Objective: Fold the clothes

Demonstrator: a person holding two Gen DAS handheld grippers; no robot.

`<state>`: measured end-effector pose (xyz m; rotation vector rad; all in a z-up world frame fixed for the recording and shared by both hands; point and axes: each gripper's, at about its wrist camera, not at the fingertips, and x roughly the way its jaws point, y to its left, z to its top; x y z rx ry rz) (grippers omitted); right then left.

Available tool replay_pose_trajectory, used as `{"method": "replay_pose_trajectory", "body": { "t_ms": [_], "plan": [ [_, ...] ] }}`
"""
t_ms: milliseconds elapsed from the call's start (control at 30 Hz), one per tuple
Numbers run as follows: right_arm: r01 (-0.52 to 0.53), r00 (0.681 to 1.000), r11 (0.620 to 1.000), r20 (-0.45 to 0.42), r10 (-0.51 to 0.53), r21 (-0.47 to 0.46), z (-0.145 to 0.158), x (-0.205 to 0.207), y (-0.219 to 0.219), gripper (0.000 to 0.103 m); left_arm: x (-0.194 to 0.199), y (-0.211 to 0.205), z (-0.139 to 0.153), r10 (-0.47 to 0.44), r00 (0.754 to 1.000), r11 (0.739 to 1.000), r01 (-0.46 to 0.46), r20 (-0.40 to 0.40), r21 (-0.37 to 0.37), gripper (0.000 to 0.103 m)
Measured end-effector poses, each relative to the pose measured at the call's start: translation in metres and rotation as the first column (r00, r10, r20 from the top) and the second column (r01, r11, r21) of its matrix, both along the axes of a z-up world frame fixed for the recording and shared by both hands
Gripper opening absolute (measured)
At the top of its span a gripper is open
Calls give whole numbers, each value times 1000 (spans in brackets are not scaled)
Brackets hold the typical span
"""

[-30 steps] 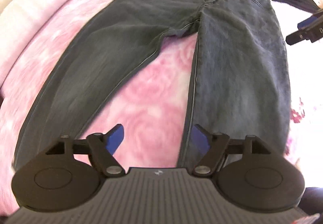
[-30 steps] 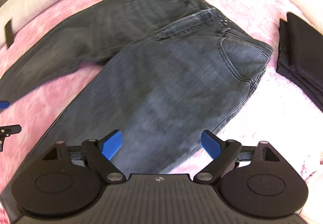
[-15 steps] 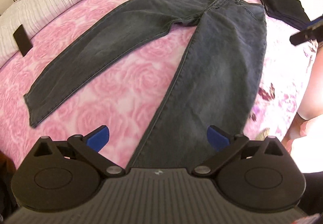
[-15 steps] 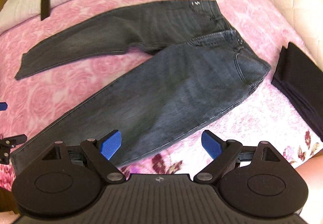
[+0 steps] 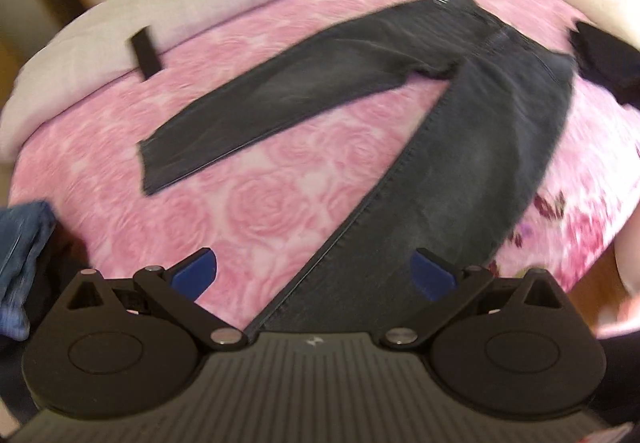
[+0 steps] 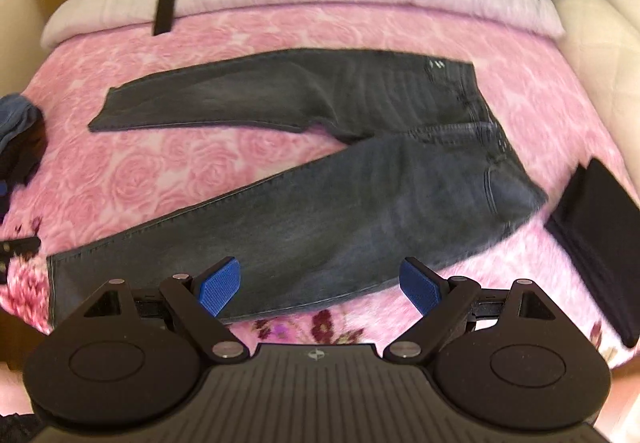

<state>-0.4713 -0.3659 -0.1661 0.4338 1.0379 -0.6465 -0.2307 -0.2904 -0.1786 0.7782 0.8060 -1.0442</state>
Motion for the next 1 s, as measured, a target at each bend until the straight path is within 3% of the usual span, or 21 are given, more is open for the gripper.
{"method": "replay_pose_trajectory", "body": {
  "t_ms": [133,267,433,1000],
  "plan": [
    [-110,994,994,-1,110,-5,1,-24,-4,89,-19,12,14,123,992,992,-123,20,-28,102],
    [-210,977,978,-24,210,-14,-5,-50,-2,89,-55,30,18,216,976,976,-216,-12,-33,102],
    [-295,955,955,-22,295,14,-10,-60,14,89,-87,55,19,246,969,969,-246,2,5,102],
    [-442,897,897,-9,442,7,-7,-27,56,89,-90,109,18,354,935,935,-354,2,5,102]
  ]
}}
